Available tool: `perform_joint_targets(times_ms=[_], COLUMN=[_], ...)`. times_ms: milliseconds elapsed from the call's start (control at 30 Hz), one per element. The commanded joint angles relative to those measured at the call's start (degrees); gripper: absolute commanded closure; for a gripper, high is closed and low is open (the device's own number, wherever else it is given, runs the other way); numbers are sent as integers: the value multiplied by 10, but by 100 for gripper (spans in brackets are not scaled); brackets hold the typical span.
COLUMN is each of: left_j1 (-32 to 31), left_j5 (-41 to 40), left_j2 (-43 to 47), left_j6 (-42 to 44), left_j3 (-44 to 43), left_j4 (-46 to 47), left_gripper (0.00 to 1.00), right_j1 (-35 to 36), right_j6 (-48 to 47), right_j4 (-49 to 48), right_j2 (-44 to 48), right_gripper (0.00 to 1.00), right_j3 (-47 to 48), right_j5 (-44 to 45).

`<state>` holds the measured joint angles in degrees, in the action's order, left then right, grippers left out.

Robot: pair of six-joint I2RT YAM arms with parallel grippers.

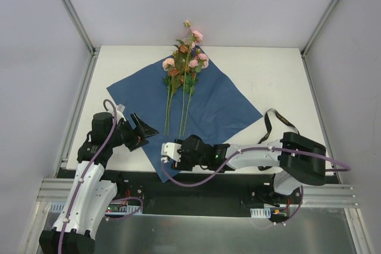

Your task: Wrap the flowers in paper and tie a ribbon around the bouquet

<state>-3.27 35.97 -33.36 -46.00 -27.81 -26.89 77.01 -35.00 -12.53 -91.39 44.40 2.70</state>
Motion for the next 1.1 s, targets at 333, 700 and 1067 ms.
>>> perform_joint_targets(times_ms=[333,700,1067], left_j1=[5,5,5], left_j5=[23,29,28], left_j2=[-9,-15,-20], left_j6=[8,7,5], left_j3=[11,6,7], left_j4=[47,53,58], left_gripper=[20,20,20], right_j1=[56,95,98], right_j6=[-77,-117,-107], right_j4=[19,-15,-3], right_j2=[-45,-103,-48], right_gripper=[33,39,80], right_j3=[33,71,64], right_j5=[93,144,160])
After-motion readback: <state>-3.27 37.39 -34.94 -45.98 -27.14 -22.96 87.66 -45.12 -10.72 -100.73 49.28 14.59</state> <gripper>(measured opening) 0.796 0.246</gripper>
